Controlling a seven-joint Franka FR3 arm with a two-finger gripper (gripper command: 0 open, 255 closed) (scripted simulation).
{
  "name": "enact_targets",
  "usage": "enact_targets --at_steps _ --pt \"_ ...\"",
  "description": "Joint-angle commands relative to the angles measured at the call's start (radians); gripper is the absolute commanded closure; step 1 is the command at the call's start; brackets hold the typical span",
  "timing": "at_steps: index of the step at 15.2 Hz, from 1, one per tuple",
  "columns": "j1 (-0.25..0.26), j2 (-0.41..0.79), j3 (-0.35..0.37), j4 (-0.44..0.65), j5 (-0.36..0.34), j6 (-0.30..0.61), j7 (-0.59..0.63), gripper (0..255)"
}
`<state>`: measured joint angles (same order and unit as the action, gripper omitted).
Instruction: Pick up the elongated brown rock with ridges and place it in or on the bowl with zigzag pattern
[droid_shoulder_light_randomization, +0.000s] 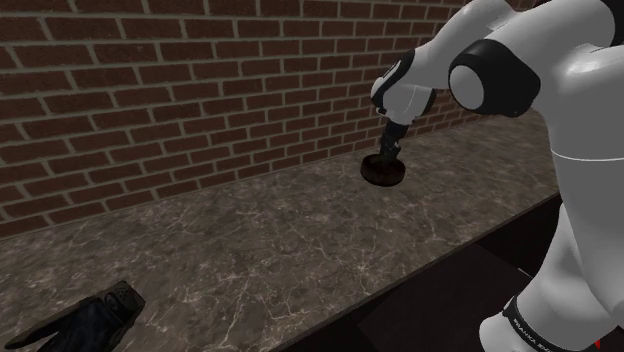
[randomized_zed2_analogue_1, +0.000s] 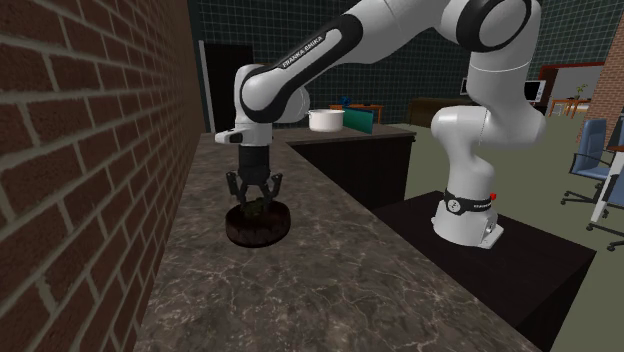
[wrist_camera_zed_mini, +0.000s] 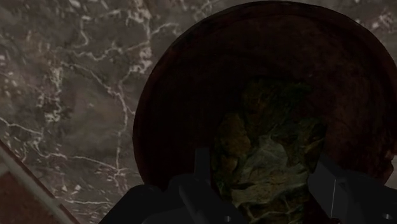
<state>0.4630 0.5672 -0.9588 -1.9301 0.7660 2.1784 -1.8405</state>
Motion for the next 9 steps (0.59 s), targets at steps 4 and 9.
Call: enact_targets --at_steps 4,9 --pt "-0.001 0.003 0.004 -0.004 0.005 0.006 -0.004 255" --pt "-0.001 0.003 0.004 -0.004 0.005 0.006 -0.004 0"
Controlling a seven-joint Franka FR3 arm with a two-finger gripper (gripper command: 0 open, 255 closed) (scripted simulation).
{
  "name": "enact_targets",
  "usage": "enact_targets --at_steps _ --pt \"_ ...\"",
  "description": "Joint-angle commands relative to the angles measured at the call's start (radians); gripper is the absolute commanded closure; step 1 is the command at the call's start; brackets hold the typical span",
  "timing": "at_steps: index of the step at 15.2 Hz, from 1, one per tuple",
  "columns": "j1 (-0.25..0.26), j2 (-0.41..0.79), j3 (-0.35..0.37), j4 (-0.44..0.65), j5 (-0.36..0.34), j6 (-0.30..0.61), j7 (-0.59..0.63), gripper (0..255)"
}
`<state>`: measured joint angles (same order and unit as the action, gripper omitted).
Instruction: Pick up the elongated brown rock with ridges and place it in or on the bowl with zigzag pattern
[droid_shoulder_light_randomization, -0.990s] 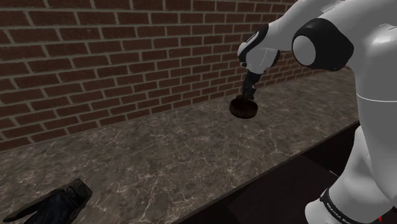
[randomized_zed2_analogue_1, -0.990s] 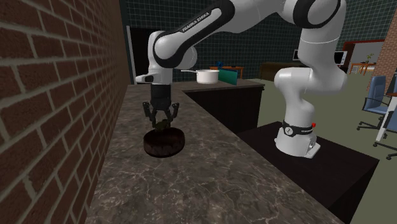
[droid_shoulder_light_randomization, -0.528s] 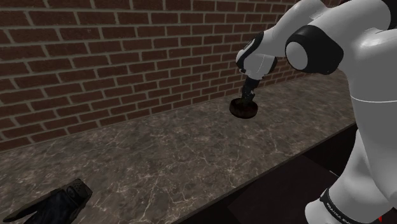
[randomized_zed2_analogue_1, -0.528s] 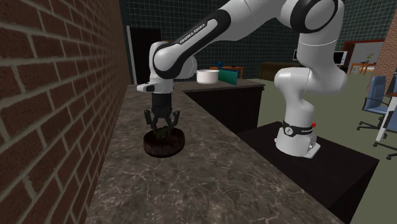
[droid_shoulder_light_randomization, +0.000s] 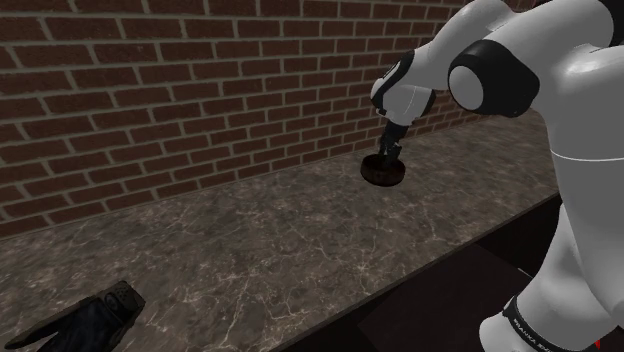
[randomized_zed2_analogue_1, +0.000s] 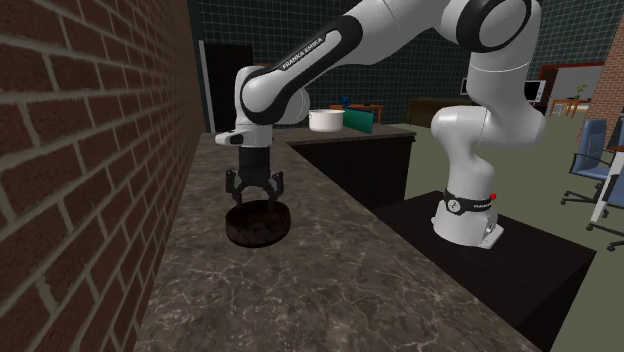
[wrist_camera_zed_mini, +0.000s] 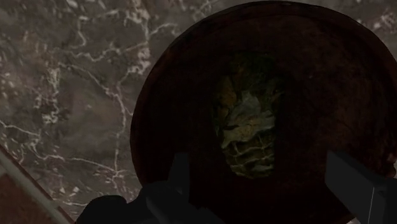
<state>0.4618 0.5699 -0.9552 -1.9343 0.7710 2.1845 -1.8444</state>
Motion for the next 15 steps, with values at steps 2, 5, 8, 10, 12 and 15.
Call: enact_targets --at_steps 2,5,8,10,12,15 --pt "0.0 0.0 0.0 0.0 0.0 0.0 0.0 0" --pt "0.013 -0.022 -0.021 0.002 -0.024 -0.018 0.013 0" --pt "0.049 -0.08 -0.078 0.015 -0.09 -0.07 0.049 0" --pt "0.049 -0.08 -0.078 0.015 -0.09 -0.07 0.049 0" --pt "0.049 -0.08 -0.078 0.015 -0.09 -0.07 0.049 0" --pt "0.049 -0.08 -0.078 0.015 -0.09 -0.07 0.049 0"
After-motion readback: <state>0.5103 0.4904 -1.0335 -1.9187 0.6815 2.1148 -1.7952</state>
